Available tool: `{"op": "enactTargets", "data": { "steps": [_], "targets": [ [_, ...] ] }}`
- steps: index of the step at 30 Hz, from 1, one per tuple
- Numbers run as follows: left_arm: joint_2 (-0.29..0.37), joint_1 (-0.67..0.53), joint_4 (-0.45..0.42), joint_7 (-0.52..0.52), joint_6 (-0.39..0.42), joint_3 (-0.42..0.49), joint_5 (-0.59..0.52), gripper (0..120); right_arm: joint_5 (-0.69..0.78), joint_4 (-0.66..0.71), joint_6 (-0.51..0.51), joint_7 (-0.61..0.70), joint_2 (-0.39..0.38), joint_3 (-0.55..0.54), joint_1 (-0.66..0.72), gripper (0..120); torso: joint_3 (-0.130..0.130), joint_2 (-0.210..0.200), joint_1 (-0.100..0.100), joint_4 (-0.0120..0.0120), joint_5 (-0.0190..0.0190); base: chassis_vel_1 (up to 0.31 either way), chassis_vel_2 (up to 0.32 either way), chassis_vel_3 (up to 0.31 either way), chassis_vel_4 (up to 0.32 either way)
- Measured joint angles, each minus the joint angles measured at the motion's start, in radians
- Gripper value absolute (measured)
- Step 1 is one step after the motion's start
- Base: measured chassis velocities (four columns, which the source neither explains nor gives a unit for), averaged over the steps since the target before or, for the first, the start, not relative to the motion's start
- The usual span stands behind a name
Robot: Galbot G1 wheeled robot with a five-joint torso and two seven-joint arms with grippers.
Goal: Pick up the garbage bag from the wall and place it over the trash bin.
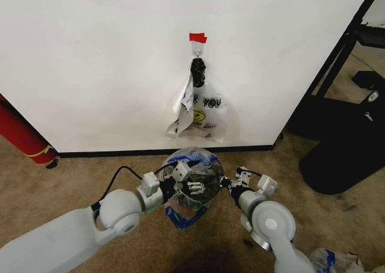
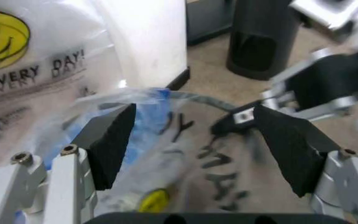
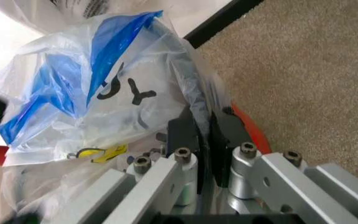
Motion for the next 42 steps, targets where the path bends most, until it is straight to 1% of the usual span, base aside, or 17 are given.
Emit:
{"op": "enactTargets", "data": {
  "steps": [2,4,7,10,13,15,17,21,23,24,26,27,29,30,33,40,42],
  "targets": [
    [-0.016,-0.019,0.029,-0.003,-0.003,0.015,0.02,78,0.0,0.0,-0.001,0.002,-0.003,0.002,-0.001,1,0.0,0.0,0.0,-0.0001,0.0001,0.0,0.0,0.0,0.0],
    [-0.019,-0.024,0.037,-0.002,-0.004,0.022,0.021,78,-0.003,0.0,-0.001,0.007,-0.003,0.002,0.0,1,0.0,0.0,0.0,-0.0001,0.0002,0.0,0.0,0.0,0.0],
    [-0.037,-0.039,0.069,-0.002,-0.038,0.039,0.021,77,-0.012,-0.008,-0.001,0.014,-0.002,0.003,0.006,1,0.0,0.0,0.0,0.0,0.0001,0.0,0.0,0.0,0.0],
    [-0.046,-0.045,0.081,-0.005,-0.046,0.046,0.021,76,-0.012,-0.009,-0.001,0.015,-0.004,0.001,0.008,1,0.0,0.0,0.0,-0.0001,0.0002,0.0,0.0,0.0,0.0],
    [-0.054,-0.054,0.103,-0.01,-0.048,0.052,0.02,71,-0.011,-0.01,-0.001,0.014,-0.007,-0.002,0.011,1,0.0,0.0,0.0,0.0,0.0002,0.0,0.0,0.0,0.0],
    [-0.062,-0.055,0.123,-0.018,-0.055,0.057,0.013,63,-0.011,-0.008,-0.001,0.014,-0.008,-0.002,0.014,1,0.0,0.0,0.0,0.0,0.0002,0.0,0.0,0.0,0.0],
    [-0.065,-0.054,0.13,-0.021,-0.056,0.058,0.012,60,-0.011,-0.007,-0.001,0.014,-0.008,-0.002,0.014,1,0.0,0.0,0.0,-0.0001,0.0002,0.0,0.0,0.0,0.0],
    [-0.085,-0.045,0.173,-0.04,-0.063,0.058,0.018,41,-0.009,0.0,-0.002,0.015,-0.015,-0.007,0.018,1,0.0,0.0,0.0,0.0001,0.0001,0.0,0.0,0.0,0.0],
    [-0.091,-0.045,0.179,-0.051,-0.063,0.058,0.015,34,-0.006,0.0,-0.002,0.015,-0.014,-0.007,0.018,1,0.0,0.0,0.0,0.0,0.0001,0.0,0.0,0.0,0.0],
    [-0.091,-0.045,0.179,-0.051,-0.063,0.058,0.015,34,-0.006,0.0,-0.002,0.015,-0.014,-0.007,0.018,1,0.0,0.0,0.0,0.0,0.0001,0.0,0.0,0.0,0.0],
    [-0.093,-0.046,0.183,-0.062,-0.063,0.058,0.015,27,-0.005,0.0,-0.002,0.015,-0.014,-0.007,0.017,1,0.0,0.0,0.0,-0.0001,0.0001,0.0,0.0,0.0,0.0],
    [-0.094,-0.048,0.188,-0.075,-0.07,0.059,0.018,20,-0.005,0.0,-0.002,0.015,-0.013,-0.009,0.013,1,0.0,0.0,0.0,-0.0001,0.0001,0.0,0.0,0.0,0.0],
    [-0.085,-0.048,0.183,-0.086,-0.077,0.061,0.018,12,-0.004,0.0,-0.002,0.015,-0.013,-0.01,0.009,1,0.0,0.0,0.0,-0.0001,0.0001,0.0,0.0,0.0,0.0],
    [-0.085,-0.048,0.183,-0.086,-0.077,0.061,0.018,12,-0.004,0.0,-0.002,0.015,-0.013,-0.01,0.009,1,0.0,0.0,0.0,-0.0001,0.0001,0.0,0.0,0.0,0.0],
    [-0.07,-0.043,0.166,-0.087,-0.079,0.061,0.013,1,-0.002,0.0,-0.003,0.015,-0.013,-0.008,0.009,1,0.0,0.0,0.0,0.0,0.0002,0.0,0.0,0.0,0.0],
    [-0.053,-0.038,0.111,-0.099,-0.078,0.036,-0.015,0,-0.003,0.0,-0.01,0.013,-0.021,-0.011,0.008,1,0.0,0.0,0.0,0.0,0.0,0.0,0.0,0.0,0.0],
    [-0.036,-0.064,0.088,-0.101,-0.073,0.026,-0.034,0,-0.046,0.0,-0.016,-0.027,-0.033,-0.024,-0.007,1,0.0,0.0,0.0,0.0,0.0001,0.0,0.0,0.0,0.0]
  ]
}}
